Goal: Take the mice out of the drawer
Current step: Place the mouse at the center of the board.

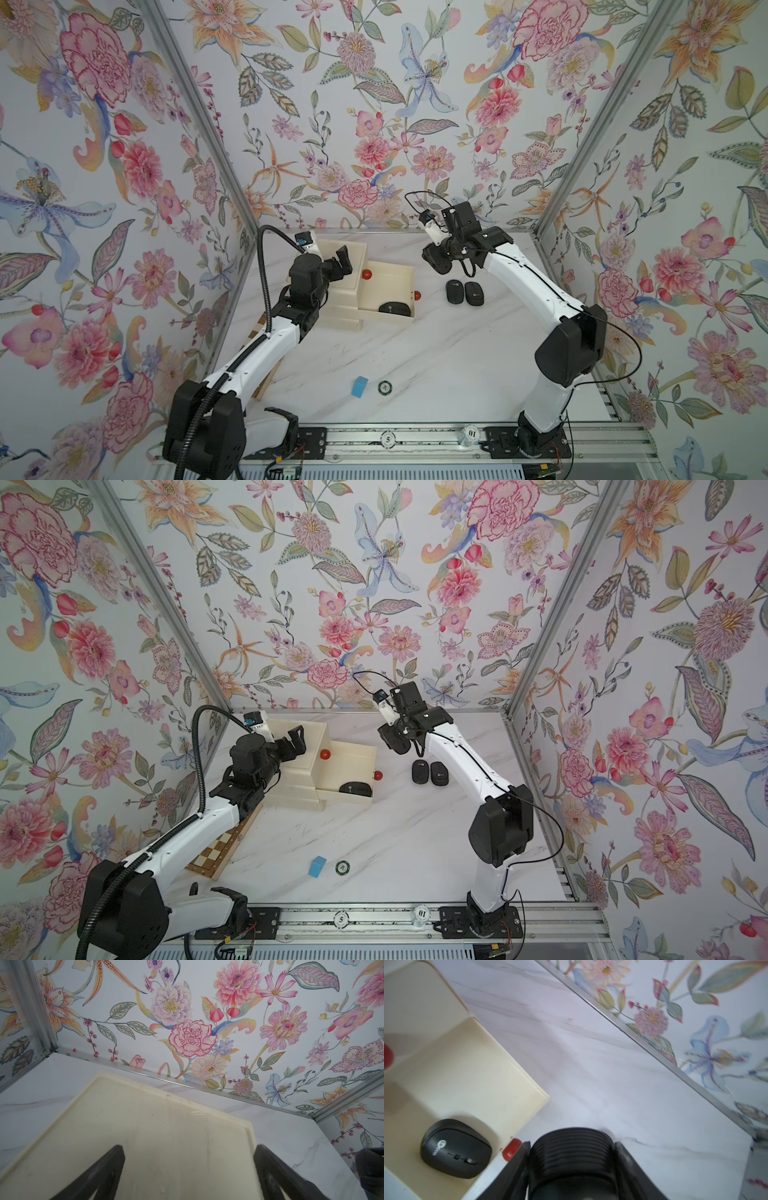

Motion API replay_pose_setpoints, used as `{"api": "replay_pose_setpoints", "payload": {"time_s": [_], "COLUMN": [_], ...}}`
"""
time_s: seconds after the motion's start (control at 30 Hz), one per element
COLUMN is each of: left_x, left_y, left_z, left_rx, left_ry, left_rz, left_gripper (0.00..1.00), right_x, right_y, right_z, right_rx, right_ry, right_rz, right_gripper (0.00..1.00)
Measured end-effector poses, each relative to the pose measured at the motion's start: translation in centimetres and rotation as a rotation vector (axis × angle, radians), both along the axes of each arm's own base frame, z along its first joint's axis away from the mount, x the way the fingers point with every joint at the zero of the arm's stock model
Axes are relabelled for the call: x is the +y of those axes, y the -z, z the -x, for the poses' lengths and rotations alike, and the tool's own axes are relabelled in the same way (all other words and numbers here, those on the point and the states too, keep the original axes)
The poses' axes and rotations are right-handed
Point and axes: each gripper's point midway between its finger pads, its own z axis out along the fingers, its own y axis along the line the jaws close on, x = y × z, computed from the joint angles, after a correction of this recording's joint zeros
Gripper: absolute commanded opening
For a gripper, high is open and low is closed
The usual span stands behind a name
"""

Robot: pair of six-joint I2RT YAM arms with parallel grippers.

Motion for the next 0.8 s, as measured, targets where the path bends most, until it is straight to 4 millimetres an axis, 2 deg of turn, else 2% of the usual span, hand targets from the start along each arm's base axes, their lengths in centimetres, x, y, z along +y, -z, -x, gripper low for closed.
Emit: {"api": "replay_pose_setpoints", "payload": {"time_s": [0.1,0.2,0.3,0.4,0.5,0.7,0.8], "left_x": [-0.2,-0.3,-0.3,-0.3,-0.4,-0.8,-0.8], "left_y": [0.0,0.0,0.0,-0.1,-0.1,-0.4,-0.6], "left_z": [0.0,0.0,0.0,0.0,0.0,0.0,0.0], "left_rx": [0.000,0.000,0.000,-0.001,-0.005,-0.033,-0.050], "left_ry": [0.011,0.016,0.018,0.019,0.025,0.044,0.045], "left_rz": [0.003,0.004,0.004,0.005,0.008,0.020,0.025], "left_gripper": [1.00,1.00,1.00,1.00,1.00,1.00,1.00], "right_x": [-3.8,-6.7,-8.8,-9.9,-10.4,-10.2,-10.0], "right_y": [2.8,7.0,10.9,13.4,14.5,14.7,15.4], "right_z": [2.1,4.8,7.1,8.5,8.8,7.7,7.5], "right_rx": [0.063,0.160,0.247,0.296,0.305,0.261,0.265], "right_ry": [0.129,0.229,0.313,0.375,0.422,0.465,0.472], "right_rz": [0.015,0.044,0.072,0.077,0.067,0.014,0.007], "right_gripper": [0.47,0.46,0.46,0.46,0.46,0.46,0.46]}}
